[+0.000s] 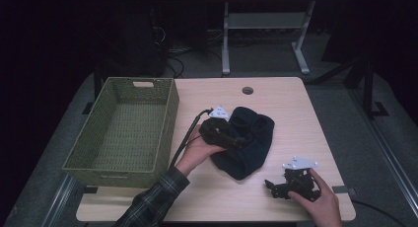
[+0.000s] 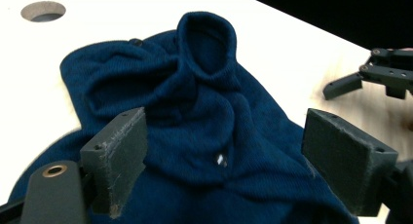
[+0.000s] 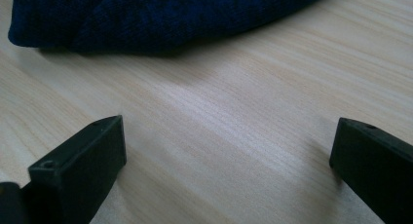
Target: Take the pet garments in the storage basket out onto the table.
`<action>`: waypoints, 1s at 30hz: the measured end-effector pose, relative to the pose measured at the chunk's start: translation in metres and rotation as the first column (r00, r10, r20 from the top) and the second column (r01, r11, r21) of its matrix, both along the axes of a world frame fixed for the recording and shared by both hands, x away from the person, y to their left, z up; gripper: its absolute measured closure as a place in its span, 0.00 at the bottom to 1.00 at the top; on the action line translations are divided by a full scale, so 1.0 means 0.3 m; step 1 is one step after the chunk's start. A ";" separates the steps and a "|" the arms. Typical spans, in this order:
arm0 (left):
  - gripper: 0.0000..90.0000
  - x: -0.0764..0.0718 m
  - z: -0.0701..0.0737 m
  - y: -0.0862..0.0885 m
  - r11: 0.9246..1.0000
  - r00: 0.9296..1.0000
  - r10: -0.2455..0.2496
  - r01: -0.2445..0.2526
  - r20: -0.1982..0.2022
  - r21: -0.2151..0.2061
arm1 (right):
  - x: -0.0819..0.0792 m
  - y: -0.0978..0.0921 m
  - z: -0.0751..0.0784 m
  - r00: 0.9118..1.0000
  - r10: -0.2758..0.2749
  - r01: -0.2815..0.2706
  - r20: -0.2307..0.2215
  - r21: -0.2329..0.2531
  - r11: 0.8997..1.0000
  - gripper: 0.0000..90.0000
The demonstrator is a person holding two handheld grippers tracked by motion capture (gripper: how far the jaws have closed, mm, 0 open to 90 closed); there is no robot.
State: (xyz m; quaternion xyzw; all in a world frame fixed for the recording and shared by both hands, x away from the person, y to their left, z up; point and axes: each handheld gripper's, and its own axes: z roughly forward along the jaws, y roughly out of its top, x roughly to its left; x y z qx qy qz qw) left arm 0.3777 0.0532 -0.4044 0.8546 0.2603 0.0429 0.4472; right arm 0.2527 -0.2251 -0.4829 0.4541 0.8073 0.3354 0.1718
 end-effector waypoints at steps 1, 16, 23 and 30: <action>0.18 -0.011 -0.002 0.008 1.000 1.000 0.006 -0.006 -0.002 -0.001 | 0.000 0.000 0.000 1.000 0.001 -0.001 0.001 -0.001 1.000 0.00; 0.17 -0.162 -0.067 0.123 0.998 0.999 0.042 -0.042 0.003 0.038 | -0.002 -0.001 0.000 1.000 0.002 -0.002 -0.002 0.000 1.000 0.00; 0.17 -0.218 -0.105 0.174 0.996 0.999 0.053 -0.052 -0.012 0.078 | -0.002 -0.001 0.000 1.000 0.001 -0.001 -0.003 0.000 1.000 0.00; 0.16 -0.272 -0.156 0.207 0.989 0.999 0.049 -0.045 -0.022 0.143 | -0.002 -0.001 0.000 1.000 0.002 -0.002 -0.002 0.000 1.000 0.00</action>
